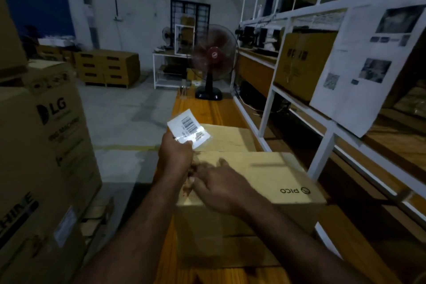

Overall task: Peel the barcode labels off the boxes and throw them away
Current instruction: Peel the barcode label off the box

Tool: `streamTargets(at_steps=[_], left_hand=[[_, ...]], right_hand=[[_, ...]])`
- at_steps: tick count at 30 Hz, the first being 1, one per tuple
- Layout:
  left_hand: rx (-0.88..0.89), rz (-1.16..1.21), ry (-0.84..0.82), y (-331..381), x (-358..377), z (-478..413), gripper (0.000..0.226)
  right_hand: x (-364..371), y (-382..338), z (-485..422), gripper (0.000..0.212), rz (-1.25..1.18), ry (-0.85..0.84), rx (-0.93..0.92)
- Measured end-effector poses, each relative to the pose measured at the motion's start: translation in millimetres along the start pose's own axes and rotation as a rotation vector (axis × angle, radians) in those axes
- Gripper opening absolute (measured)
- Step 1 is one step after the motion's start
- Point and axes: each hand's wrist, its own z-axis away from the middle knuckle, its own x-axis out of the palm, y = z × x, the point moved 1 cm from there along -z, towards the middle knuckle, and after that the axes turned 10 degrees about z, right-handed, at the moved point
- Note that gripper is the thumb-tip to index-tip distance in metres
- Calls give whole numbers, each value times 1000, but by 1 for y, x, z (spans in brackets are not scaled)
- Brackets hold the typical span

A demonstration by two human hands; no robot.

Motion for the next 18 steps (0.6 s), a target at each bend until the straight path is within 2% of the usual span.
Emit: streamTargets(at_steps=[2, 4, 6, 8, 10, 12, 15, 18], left_hand=[[11, 6, -11, 3, 2, 3, 33], [21, 28, -32, 8, 6, 9, 29], [11, 39, -43, 12, 5, 15, 27], [-19, 47, -55, 14, -2, 18, 24], [-61, 72, -89, 13, -12, 22, 20], [-103, 104, -137, 16, -19, 31, 19], [-95, 88, -176, 31, -24, 48, 22], [8, 87, -181, 64, -32, 60, 21]], right_hand=[[0, -1, 22, 39, -77, 64, -45], [-6, 10, 45, 39, -164, 114, 16], [-13, 35, 66, 36, -206, 148, 200], [-17, 71, 85, 28, -67, 233, 462], [-13, 102, 100, 36, 10, 254, 717], [-12, 116, 105, 49, -197, 205, 856], [-18, 114, 105, 55, -353, 187, 827], [-40, 107, 109, 55, -373, 296, 791]])
